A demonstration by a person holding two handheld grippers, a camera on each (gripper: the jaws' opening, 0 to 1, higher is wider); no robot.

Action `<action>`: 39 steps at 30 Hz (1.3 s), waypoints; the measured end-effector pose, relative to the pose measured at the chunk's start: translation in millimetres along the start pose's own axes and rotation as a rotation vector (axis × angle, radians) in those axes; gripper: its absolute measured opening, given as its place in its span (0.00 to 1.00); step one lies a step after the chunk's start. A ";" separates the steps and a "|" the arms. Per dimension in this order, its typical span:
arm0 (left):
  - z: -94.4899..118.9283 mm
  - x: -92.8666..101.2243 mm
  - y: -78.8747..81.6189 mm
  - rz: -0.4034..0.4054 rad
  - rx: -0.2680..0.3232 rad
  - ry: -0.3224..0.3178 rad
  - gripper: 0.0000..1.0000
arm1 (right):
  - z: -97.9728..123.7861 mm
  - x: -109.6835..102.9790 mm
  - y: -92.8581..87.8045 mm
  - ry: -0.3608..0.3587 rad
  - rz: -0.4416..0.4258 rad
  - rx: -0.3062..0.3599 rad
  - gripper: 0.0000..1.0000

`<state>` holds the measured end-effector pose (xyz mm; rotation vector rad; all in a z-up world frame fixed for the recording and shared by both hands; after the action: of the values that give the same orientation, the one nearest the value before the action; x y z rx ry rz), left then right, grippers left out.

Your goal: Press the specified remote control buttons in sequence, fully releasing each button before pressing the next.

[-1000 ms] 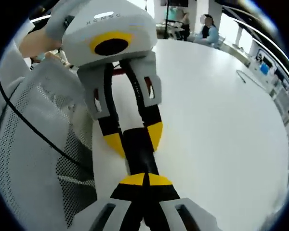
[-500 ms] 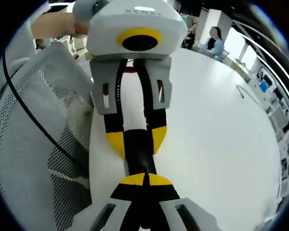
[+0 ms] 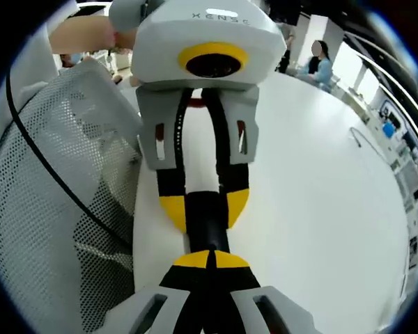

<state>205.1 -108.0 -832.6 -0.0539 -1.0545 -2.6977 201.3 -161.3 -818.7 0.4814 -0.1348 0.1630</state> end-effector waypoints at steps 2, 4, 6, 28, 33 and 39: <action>0.0 0.0 0.1 0.000 -0.001 0.000 0.24 | -0.5 -0.5 0.6 -0.008 0.032 -0.010 0.00; 0.1 0.3 -0.1 -0.001 -0.004 0.001 0.24 | -0.9 -0.3 1.7 -0.017 0.076 -0.022 0.00; 0.0 0.4 0.0 -0.004 -0.009 0.002 0.24 | -2.7 0.2 2.7 -0.023 0.084 -0.037 0.00; 0.1 0.5 0.6 -0.003 -0.006 0.000 0.24 | -1.8 0.3 4.7 0.026 0.006 0.019 0.00; -0.1 0.7 0.7 -0.005 -0.008 -0.002 0.24 | -3.2 2.5 5.6 0.053 -0.002 -0.001 0.00; -0.2 0.7 0.5 -0.002 -0.004 -0.001 0.24 | -1.8 2.5 2.8 0.059 -0.046 0.041 0.00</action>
<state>204.5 -108.6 -832.3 -0.0554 -1.0506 -2.7017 203.4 -157.7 -818.6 0.5197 -0.0624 0.1353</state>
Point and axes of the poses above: the point that each gripper's makers call its tool centre point, and the gripper's own axes: z roughly backward along the fingers, x roughly to its right, y roughly out of its top, the point moved 4 cm from there along z, roughly backward along the fingers, and after that the axes turned 9 degrees about z, right-handed, at the moved point
